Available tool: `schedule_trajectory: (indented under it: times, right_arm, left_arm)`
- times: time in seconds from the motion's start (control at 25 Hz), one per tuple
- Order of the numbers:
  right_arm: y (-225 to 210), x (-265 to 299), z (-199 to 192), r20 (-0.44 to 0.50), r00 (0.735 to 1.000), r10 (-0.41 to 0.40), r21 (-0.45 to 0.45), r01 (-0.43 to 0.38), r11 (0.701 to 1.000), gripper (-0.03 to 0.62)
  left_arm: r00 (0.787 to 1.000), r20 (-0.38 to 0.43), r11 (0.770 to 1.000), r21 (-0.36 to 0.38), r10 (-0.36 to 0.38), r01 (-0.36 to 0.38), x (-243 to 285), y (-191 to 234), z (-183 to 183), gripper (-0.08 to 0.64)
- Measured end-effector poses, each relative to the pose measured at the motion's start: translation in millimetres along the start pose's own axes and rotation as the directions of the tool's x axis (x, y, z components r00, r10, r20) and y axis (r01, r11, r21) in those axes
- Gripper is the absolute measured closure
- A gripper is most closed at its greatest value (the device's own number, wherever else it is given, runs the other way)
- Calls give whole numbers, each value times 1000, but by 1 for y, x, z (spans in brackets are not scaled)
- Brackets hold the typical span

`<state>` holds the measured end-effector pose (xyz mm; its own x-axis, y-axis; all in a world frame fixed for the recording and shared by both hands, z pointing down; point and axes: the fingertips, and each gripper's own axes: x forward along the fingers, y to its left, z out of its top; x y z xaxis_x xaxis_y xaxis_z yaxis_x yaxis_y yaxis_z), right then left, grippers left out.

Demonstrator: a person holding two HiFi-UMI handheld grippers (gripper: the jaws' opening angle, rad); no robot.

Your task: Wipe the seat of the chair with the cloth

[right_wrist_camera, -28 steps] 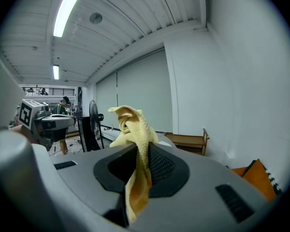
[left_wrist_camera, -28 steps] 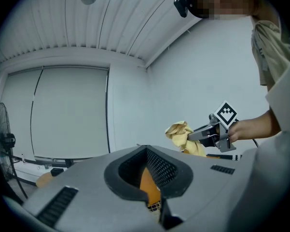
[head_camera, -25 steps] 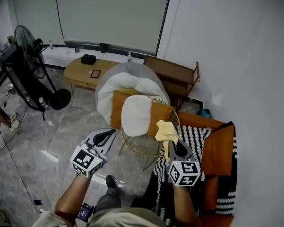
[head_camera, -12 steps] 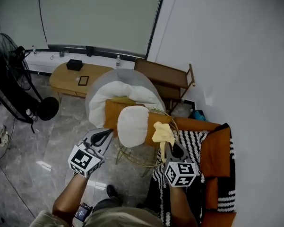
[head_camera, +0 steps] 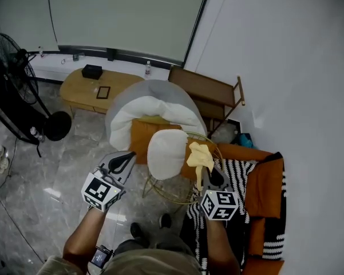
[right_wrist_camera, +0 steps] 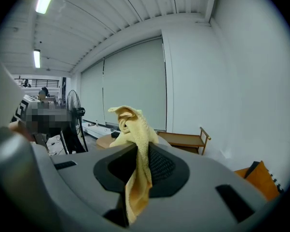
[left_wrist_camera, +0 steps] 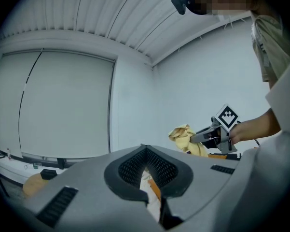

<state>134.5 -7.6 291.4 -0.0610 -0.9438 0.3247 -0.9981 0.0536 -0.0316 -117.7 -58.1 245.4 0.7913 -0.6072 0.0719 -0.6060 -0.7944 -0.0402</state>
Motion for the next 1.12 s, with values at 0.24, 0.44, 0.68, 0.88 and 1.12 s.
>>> schedule_trajectory:
  times: [0.24, 0.44, 0.68, 0.88, 1.12]
  right_arm:
    - [-20, 70, -18, -38, 998, 44, 16, -43, 999, 529]
    - [-42, 138, -46, -78, 993, 90, 15, -89, 996, 529]
    - [-72, 209, -92, -132, 986, 105, 18, -104, 994, 529]
    - [-84, 260, -132, -150, 982, 116, 24, -114, 993, 529]
    - [-78, 320, -188, -184, 975, 122, -11, -126, 992, 529]
  left_arm:
    - [996, -69, 998, -19, 58, -59, 26, 22, -30, 546]
    - [984, -132, 991, -51, 120, -127, 57, 40, -59, 546]
    - [964, -210, 977, -104, 163, -188, 87, 52, -97, 546]
    - [948, -246, 965, -115, 202, -235, 100, 60, -129, 546]
    - [924, -298, 947, -137, 240, -290, 103, 71, -172, 546]
